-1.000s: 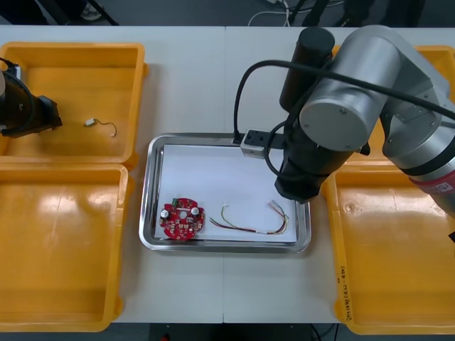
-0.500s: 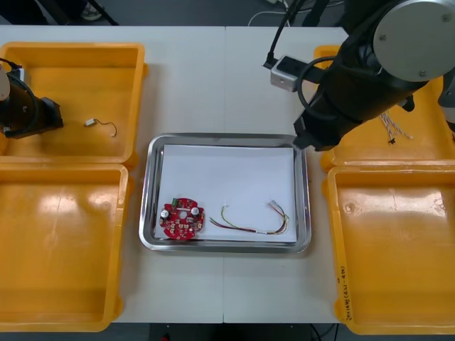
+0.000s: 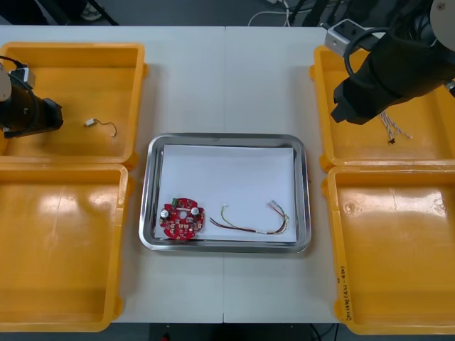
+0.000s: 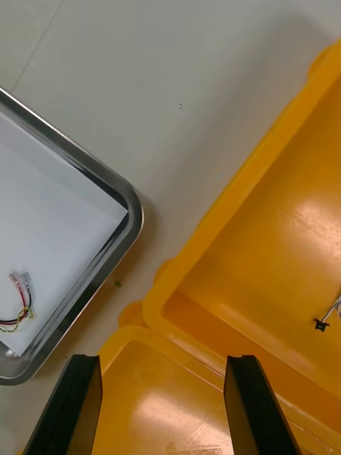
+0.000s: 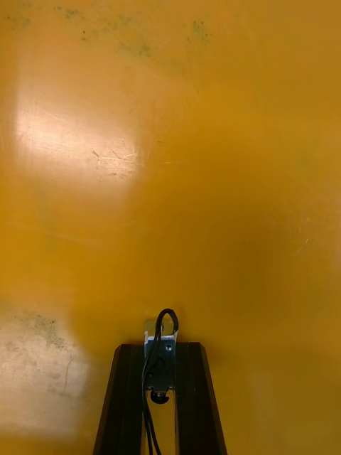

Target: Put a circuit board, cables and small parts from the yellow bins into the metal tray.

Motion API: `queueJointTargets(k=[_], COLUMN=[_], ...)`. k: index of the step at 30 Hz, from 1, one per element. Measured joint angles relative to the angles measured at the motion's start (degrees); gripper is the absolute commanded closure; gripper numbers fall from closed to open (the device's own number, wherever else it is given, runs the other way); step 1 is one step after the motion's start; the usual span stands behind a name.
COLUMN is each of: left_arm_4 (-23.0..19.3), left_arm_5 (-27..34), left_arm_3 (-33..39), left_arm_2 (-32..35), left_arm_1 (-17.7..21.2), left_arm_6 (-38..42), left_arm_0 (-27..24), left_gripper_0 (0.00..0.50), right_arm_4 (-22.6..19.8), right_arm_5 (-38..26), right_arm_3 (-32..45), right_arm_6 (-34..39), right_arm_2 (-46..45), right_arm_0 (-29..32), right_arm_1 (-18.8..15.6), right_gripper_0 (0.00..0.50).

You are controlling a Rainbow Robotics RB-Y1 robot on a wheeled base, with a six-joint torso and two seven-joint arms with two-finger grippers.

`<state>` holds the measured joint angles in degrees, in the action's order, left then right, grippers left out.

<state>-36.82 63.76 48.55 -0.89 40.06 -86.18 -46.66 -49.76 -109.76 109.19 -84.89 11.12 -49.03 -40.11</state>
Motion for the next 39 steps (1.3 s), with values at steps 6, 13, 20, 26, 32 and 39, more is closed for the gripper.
queueJointTargets(k=[6,13,20,26,32,39], left_arm_4=[0.05,3.09,6.69,7.64,8.37,8.4], left_arm_5=[1.22,10.04,17.69,24.61,31.82,38.79], left_arm_3=[0.07,3.42,9.04,14.02,21.01,30.11], left_arm_2=[0.28,5.04,7.93,9.39,9.41,9.41], left_arm_1=[0.0,-0.12,-0.15,-0.19,-0.22,-0.58], left_arm_6=[0.0,-0.01,-0.02,-0.03,-0.03,-0.03], left_arm_0=[-0.02,-0.03,-0.03,-0.03,-0.01,0.25], left_gripper_0=[0.5,0.5,0.5,0.5,0.5,0.5], right_arm_4=[0.98,3.8,8.93,10.74,13.19,13.41], right_arm_5=[0.0,0.0,0.0,0.0,0.0,1.19], right_arm_3=[-5.78,-13.07,-16.6,-23.17,-26.0,-31.17], right_arm_6=[5.2,5.2,5.14,5.04,4.27,2.02], right_arm_2=[-4.38,-8.62,-9.44,-11.33,-12.9,-12.99], right_arm_0=[0.0,-0.09,-0.98,-2.96,-3.25,-4.5], right_arm_1=[-0.38,-0.39,-0.39,-0.39,-0.39,-0.38], right_gripper_0=[0.0,0.0,0.0,0.0,0.0,0.0])
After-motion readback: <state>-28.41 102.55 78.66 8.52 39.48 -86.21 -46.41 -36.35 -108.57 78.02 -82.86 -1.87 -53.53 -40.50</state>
